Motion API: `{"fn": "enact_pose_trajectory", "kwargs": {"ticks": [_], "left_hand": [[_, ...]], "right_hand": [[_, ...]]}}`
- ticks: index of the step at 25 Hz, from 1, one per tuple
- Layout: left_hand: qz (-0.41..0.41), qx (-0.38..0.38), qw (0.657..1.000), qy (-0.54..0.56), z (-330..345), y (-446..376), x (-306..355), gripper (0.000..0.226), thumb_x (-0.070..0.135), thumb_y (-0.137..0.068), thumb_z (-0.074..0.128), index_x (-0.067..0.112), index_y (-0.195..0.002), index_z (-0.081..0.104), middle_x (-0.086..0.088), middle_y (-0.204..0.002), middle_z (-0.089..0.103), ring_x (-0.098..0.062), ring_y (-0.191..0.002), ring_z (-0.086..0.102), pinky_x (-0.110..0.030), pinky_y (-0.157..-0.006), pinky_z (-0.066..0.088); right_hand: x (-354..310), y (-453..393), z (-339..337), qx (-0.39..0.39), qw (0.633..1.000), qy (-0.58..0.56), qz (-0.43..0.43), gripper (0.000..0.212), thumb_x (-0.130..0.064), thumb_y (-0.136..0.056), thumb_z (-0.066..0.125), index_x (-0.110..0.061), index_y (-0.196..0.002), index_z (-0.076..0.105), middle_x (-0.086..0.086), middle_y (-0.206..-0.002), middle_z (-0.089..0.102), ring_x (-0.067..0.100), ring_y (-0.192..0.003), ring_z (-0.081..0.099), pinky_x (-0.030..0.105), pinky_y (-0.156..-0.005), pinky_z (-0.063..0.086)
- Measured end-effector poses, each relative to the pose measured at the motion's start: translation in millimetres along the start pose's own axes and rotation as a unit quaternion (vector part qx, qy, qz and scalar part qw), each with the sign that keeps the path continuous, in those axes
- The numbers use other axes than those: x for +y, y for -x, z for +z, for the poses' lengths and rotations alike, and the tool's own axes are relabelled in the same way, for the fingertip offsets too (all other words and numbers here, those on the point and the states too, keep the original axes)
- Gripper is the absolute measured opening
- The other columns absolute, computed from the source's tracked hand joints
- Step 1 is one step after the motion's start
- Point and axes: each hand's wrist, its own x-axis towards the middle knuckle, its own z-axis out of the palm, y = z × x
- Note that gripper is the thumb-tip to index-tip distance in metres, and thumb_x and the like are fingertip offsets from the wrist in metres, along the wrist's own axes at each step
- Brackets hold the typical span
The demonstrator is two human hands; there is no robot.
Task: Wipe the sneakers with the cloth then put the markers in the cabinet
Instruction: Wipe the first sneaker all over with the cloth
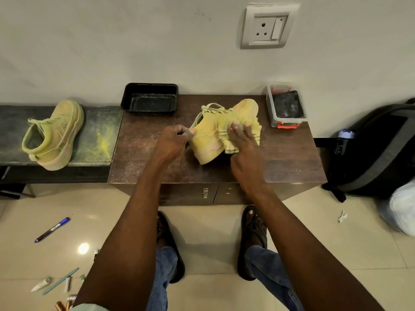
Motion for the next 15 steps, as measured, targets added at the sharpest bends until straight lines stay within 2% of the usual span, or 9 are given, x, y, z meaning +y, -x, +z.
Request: {"fn": "enact_pose_trajectory", "kwargs": {"ticks": [2,5,6,8,9,10,13,14,15], "left_hand": [[0.008,-0.004,1.000,-0.016,-1,-2,-3,0.021,0.025,-0.094,0.059,0.011,-0.078,0.062,-0.007,-0.077,0.061,-0.018,-0.070,0.053,-0.037,-0.067,0.048],[0.014,-0.010,1.000,-0.024,-4,-6,-8,0.018,0.019,-0.093,0.058,0.016,-0.076,0.063,-0.010,-0.078,0.064,-0.022,-0.073,0.057,-0.053,-0.079,0.052],[0.019,-0.014,0.999,-0.033,-4,-5,-8,0.019,0.023,-0.093,0.058,0.018,-0.076,0.063,-0.007,-0.078,0.064,-0.021,-0.074,0.057,-0.055,-0.081,0.052],[0.036,-0.023,0.998,-0.049,-4,-2,-6,0.019,0.035,-0.090,0.060,0.024,-0.075,0.063,-0.005,-0.078,0.064,-0.019,-0.076,0.057,-0.055,-0.082,0.051],[0.042,-0.030,0.997,-0.058,-3,-1,-5,0.020,0.039,-0.088,0.061,0.025,-0.074,0.063,-0.006,-0.079,0.065,-0.020,-0.076,0.057,-0.056,-0.082,0.051],[0.050,-0.041,0.996,-0.064,-3,-2,-7,0.020,0.042,-0.086,0.061,0.026,-0.074,0.064,-0.009,-0.080,0.065,-0.021,-0.076,0.057,-0.057,-0.081,0.051],[0.065,-0.089,0.992,-0.066,-8,-6,-12,0.011,0.029,-0.089,0.061,0.022,-0.082,0.066,-0.011,-0.088,0.067,-0.028,-0.081,0.060,-0.059,-0.083,0.050],[0.066,-0.096,0.991,-0.062,-12,-8,-14,0.010,0.025,-0.089,0.061,0.018,-0.085,0.066,-0.013,-0.090,0.066,-0.030,-0.082,0.060,-0.058,-0.084,0.050],[0.063,-0.098,0.991,-0.059,-15,-7,-14,0.012,0.025,-0.090,0.061,0.015,-0.084,0.065,-0.014,-0.089,0.065,-0.028,-0.082,0.059,-0.055,-0.084,0.050]], "right_hand": [[-13,2,1,-0.013,1.000,-0.011,-0.003,0.075,0.002,-0.064,0.042,-0.009,-0.138,0.048,0.005,-0.146,0.043,0.028,-0.143,0.024,0.044,-0.109,0.039],[-30,9,9,-0.060,0.985,0.041,-0.159,0.072,0.000,-0.067,0.041,-0.009,-0.138,0.049,0.005,-0.145,0.045,0.027,-0.142,0.028,0.036,-0.107,0.035],[-24,3,5,-0.048,0.989,0.043,-0.132,0.072,0.002,-0.067,0.043,-0.010,-0.138,0.048,0.005,-0.145,0.045,0.028,-0.141,0.029,0.038,-0.108,0.036],[-4,-9,-8,-0.007,0.998,0.020,0.052,0.075,0.008,-0.068,0.046,-0.011,-0.141,0.045,0.003,-0.148,0.040,0.027,-0.144,0.024,0.043,-0.109,0.039],[-1,-11,-12,0.009,0.994,0.007,0.109,0.075,0.010,-0.069,0.048,-0.010,-0.141,0.044,0.004,-0.149,0.039,0.027,-0.144,0.022,0.044,-0.108,0.039],[-5,-9,-12,0.015,0.995,0.007,0.097,0.072,0.010,-0.069,0.049,-0.008,-0.139,0.045,0.006,-0.148,0.041,0.028,-0.144,0.023,0.045,-0.108,0.039],[-33,8,3,-0.038,0.992,0.039,-0.118,0.063,0.001,-0.072,0.040,-0.005,-0.133,0.053,0.009,-0.142,0.049,0.029,-0.140,0.032,0.040,-0.108,0.036],[-33,6,4,-0.043,0.987,0.053,-0.144,0.063,-0.001,-0.072,0.039,-0.006,-0.133,0.053,0.008,-0.141,0.050,0.028,-0.139,0.034,0.039,-0.108,0.035],[-27,2,1,-0.038,0.990,0.063,-0.121,0.064,0.000,-0.072,0.041,-0.006,-0.134,0.052,0.008,-0.141,0.050,0.028,-0.139,0.034,0.040,-0.110,0.034]]}}
